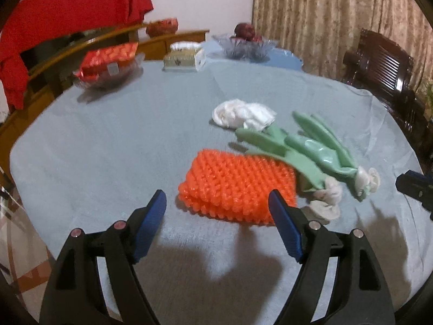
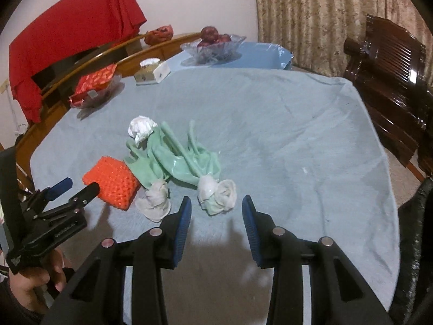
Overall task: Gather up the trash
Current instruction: 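Move both tools back to the table toward the orange net and green gloves, then grasp the second orange net with the left tool while the right tool grasps a green glove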
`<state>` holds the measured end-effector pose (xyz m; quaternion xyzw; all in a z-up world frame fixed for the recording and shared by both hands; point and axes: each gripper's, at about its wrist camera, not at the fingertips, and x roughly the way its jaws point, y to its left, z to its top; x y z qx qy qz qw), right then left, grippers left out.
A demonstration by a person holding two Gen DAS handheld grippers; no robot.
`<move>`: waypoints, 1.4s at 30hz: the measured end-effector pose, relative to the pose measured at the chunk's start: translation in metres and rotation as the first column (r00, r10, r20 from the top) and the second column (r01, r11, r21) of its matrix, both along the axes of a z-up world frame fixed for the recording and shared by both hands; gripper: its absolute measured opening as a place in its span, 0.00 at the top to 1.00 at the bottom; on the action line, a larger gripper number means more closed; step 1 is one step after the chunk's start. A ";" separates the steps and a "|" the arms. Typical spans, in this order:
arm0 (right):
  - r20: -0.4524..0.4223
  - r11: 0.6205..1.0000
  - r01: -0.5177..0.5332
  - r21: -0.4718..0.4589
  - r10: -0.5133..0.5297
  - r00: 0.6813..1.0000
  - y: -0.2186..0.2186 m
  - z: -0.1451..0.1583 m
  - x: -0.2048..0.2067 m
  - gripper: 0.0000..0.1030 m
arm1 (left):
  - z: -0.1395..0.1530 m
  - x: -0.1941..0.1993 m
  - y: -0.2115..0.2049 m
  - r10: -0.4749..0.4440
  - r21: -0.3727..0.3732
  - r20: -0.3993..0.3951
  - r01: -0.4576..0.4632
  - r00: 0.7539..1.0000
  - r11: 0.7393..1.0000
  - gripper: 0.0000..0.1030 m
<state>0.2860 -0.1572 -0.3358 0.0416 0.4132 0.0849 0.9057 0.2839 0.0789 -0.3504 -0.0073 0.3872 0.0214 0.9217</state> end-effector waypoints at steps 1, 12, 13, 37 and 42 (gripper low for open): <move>-0.004 1.000 -0.005 -0.001 0.005 1.000 0.001 -0.003 0.002 0.62 | -0.004 0.004 0.002 -0.001 -0.007 -0.015 0.001 1.000 1.000 0.26; -0.054 0.999 -0.018 -0.033 0.016 0.998 0.015 -0.031 0.033 0.49 | -0.027 0.035 0.019 -0.014 -0.119 -0.118 0.000 0.993 0.993 0.06; -0.056 0.999 -0.016 -0.036 0.014 0.998 0.016 -0.033 0.036 0.49 | -0.027 0.035 0.019 -0.017 -0.123 -0.118 0.002 0.993 0.992 0.07; -0.059 1.000 0.014 0.028 -0.012 0.998 -0.008 -0.009 0.026 0.67 | 0.025 0.001 -0.005 -0.096 -0.108 0.009 0.096 0.995 0.990 0.79; -0.032 0.998 0.047 0.042 -0.046 0.998 -0.022 0.013 0.014 0.67 | 0.040 -0.009 -0.011 -0.096 -0.096 0.020 0.098 0.995 0.991 0.79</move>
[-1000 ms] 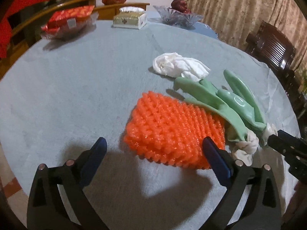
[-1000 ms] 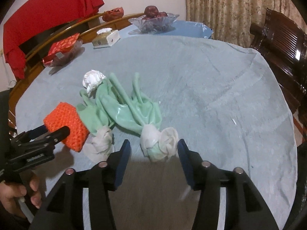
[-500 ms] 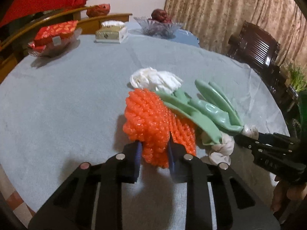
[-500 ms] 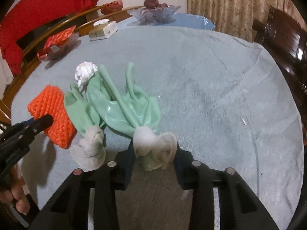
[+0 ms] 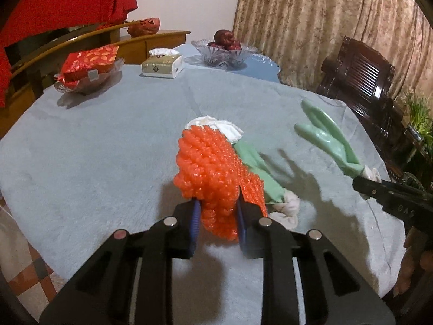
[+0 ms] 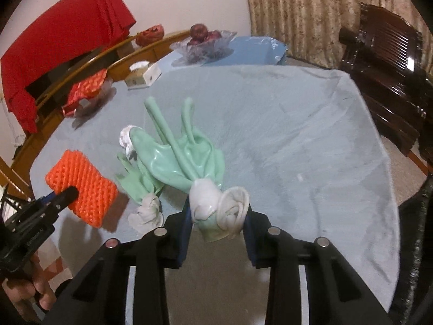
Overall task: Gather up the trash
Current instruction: 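Grasp the second orange net with the left tool while the right tool grasps a green glove, then carry the orange net and green glove over the bin and open both tools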
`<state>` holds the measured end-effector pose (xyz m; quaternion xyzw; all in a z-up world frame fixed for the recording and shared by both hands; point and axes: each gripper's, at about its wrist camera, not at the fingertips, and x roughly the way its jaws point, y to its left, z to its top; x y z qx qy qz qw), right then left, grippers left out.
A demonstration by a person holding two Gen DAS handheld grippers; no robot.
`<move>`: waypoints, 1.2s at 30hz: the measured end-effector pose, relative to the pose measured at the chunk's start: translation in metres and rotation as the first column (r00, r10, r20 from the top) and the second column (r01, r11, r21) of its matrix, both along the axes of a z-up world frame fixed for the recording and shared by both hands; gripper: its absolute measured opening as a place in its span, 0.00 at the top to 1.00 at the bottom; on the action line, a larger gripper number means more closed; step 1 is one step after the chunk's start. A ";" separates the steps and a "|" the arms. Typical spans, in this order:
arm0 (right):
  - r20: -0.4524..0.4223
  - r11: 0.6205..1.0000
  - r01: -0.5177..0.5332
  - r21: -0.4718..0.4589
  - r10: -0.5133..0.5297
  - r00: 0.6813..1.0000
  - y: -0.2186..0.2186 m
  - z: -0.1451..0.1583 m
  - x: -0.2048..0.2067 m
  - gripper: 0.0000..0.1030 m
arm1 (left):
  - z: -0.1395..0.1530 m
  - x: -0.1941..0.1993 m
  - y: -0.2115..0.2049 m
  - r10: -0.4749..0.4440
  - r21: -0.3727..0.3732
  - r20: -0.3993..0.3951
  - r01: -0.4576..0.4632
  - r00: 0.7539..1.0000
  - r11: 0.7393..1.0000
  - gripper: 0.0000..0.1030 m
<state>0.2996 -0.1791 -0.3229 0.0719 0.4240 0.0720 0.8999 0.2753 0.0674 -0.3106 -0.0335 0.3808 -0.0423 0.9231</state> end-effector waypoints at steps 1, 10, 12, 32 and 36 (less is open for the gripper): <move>0.005 1.000 0.008 0.000 -0.008 1.000 -0.004 0.004 -0.004 0.67 | 0.004 -0.003 -0.003 -0.001 0.007 0.004 0.001 1.000 1.000 0.79; 0.030 0.996 0.089 0.006 -0.089 0.996 -0.048 0.030 -0.041 0.67 | 0.026 -0.023 -0.037 -0.047 0.033 0.015 0.046 0.999 0.998 0.78; 0.036 0.993 0.114 0.006 -0.114 0.993 -0.062 0.034 -0.052 0.67 | 0.031 -0.030 -0.051 -0.074 0.037 0.022 0.073 0.997 0.997 0.78; 0.101 0.920 0.391 -0.011 -0.388 0.916 -0.210 0.062 -0.161 0.68 | 0.058 -0.074 -0.249 -0.409 0.036 0.067 0.407 0.910 0.913 0.78; 0.117 0.895 0.446 -0.009 -0.442 0.889 -0.238 0.066 -0.182 0.68 | 0.062 -0.083 -0.286 -0.461 0.038 0.083 0.459 0.884 0.888 0.78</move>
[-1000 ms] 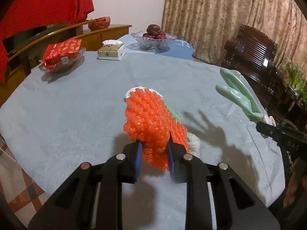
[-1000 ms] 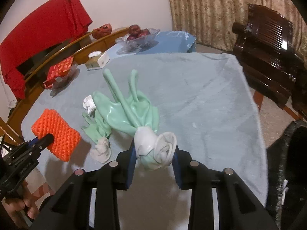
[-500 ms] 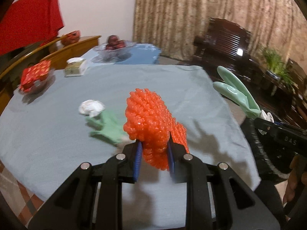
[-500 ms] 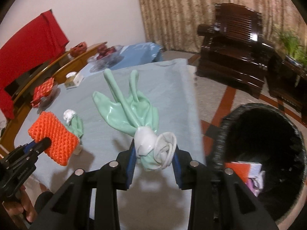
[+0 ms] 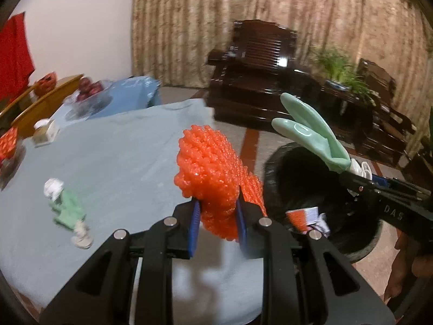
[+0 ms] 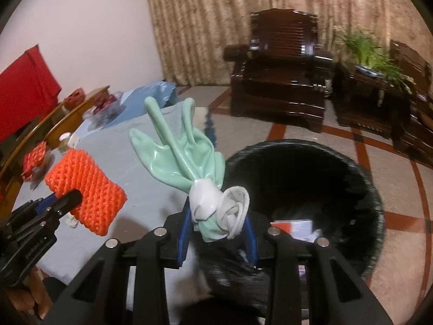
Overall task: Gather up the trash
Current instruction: 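Carry the orange net and green glove over the bin and open both tools, then move both tools back toward the last green glove and white tissue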
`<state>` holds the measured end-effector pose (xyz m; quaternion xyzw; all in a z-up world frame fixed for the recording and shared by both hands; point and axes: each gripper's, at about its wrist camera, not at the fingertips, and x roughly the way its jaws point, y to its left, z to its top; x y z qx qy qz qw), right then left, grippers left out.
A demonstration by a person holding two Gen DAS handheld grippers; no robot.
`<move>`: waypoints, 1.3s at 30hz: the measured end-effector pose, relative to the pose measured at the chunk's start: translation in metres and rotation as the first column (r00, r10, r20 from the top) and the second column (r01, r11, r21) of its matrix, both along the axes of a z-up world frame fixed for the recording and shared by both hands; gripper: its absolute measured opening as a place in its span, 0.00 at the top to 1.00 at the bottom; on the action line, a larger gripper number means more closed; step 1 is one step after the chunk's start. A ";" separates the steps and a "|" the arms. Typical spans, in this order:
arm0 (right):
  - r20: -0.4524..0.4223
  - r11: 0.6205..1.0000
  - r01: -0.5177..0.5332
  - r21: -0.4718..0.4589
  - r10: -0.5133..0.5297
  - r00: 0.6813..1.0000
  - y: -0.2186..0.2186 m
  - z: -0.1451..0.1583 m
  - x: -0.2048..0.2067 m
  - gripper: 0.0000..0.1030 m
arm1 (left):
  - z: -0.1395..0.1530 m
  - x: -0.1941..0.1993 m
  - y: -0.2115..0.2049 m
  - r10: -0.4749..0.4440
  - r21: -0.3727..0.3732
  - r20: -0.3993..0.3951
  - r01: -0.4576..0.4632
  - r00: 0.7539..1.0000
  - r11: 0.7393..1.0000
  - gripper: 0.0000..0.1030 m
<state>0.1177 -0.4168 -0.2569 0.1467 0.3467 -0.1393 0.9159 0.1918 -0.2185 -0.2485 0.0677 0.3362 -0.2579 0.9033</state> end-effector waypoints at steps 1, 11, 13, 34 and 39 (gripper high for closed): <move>-0.001 1.000 0.014 0.001 -0.014 1.000 -0.006 -0.001 -0.003 0.68 | -0.001 -0.002 -0.011 -0.016 -0.001 -0.001 0.016 1.000 1.000 0.78; -0.026 0.982 0.186 0.021 -0.185 0.982 -0.077 -0.016 -0.050 0.67 | -0.013 -0.019 -0.101 -0.160 0.013 -0.016 0.160 0.987 0.987 0.78; -0.040 0.979 0.205 0.017 -0.204 0.978 -0.086 -0.017 -0.053 0.66 | -0.017 -0.020 -0.113 -0.186 0.010 -0.025 0.186 0.982 0.983 0.76; -0.018 0.993 0.115 0.018 -0.115 0.993 -0.042 -0.005 -0.028 0.50 | -0.025 0.009 -0.023 0.009 0.050 -0.006 -0.008 1.000 0.999 0.32; -0.027 1.000 -0.014 0.010 0.014 1.000 0.007 -0.007 -0.001 0.50 | -0.023 0.024 0.054 0.158 0.065 -0.006 -0.157 0.987 0.985 0.29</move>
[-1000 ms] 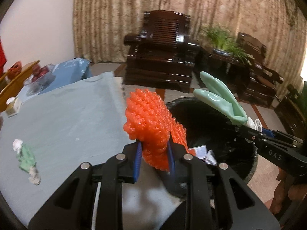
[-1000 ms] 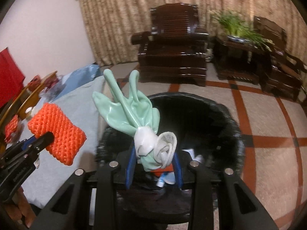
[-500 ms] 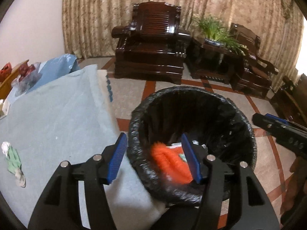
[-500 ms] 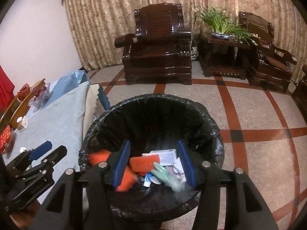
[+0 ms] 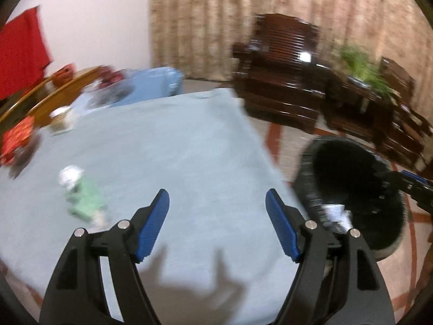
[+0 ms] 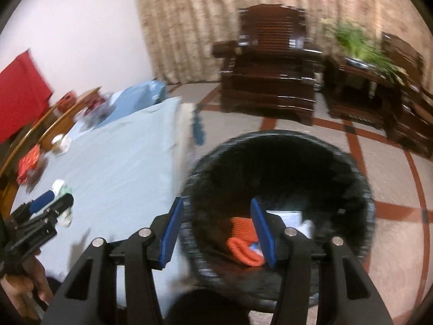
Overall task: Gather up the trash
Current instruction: 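Move both tools back toward the last green glove and white tissue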
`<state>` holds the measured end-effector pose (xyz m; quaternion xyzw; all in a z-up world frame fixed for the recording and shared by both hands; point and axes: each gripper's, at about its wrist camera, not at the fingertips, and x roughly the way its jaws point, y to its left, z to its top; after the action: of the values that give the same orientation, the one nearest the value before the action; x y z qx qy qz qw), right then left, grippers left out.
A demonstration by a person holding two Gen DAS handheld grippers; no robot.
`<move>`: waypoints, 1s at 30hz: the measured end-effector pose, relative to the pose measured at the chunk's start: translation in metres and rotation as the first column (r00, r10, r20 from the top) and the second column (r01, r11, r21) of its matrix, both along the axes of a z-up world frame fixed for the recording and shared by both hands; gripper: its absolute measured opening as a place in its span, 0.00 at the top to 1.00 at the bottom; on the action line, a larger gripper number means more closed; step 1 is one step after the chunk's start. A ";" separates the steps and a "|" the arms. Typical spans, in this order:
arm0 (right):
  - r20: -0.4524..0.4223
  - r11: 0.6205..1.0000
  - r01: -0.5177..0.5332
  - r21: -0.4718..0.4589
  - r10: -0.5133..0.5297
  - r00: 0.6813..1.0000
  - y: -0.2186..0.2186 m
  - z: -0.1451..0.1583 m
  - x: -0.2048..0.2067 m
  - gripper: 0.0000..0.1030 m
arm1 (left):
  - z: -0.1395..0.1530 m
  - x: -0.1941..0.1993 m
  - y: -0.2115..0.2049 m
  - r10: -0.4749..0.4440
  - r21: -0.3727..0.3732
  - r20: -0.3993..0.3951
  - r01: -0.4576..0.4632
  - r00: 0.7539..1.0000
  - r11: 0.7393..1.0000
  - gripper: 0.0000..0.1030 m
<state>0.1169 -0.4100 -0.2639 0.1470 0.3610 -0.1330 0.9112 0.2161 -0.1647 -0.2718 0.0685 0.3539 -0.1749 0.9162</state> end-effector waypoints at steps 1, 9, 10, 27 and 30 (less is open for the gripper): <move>0.001 1.000 -0.020 0.000 0.020 1.000 0.008 0.000 0.004 0.50 | 0.000 0.002 0.019 0.037 0.005 0.001 -0.037 0.999 0.999 0.28; 0.004 0.961 -0.277 -0.005 0.277 0.961 0.122 -0.006 0.068 0.50 | 0.004 0.016 0.150 0.301 0.011 0.026 -0.301 0.953 0.954 0.27; 0.004 0.954 -0.301 -0.002 0.301 0.954 0.135 -0.008 0.075 0.50 | 0.005 0.017 0.163 0.326 0.011 0.031 -0.326 0.945 0.945 0.27; -0.086 0.844 -0.536 -0.021 0.532 0.842 0.317 -0.065 0.177 0.50 | -0.029 0.032 0.257 0.382 0.010 0.060 -0.383 0.922 0.924 0.27; -0.102 0.846 -0.533 -0.020 0.528 0.843 0.327 -0.073 0.188 0.50 | -0.034 0.036 0.272 0.388 -0.008 0.056 -0.388 0.920 0.922 0.27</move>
<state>0.3052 -0.0833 -0.3372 0.0136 0.4260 0.1088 0.8981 0.2522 0.1077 -0.3057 0.0035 0.3346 0.0123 0.9423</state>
